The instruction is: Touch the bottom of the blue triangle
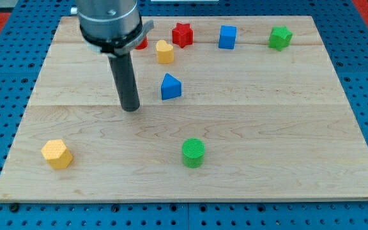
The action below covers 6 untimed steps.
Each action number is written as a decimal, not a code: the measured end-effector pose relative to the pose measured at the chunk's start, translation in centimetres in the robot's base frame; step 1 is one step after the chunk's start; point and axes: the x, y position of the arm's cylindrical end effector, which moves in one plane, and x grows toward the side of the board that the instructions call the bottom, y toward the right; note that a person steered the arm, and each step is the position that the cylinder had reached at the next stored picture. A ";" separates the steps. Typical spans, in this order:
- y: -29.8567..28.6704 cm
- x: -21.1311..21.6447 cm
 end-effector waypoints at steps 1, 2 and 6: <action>0.0 0.1; 4.8 0.1; 8.6 -3.9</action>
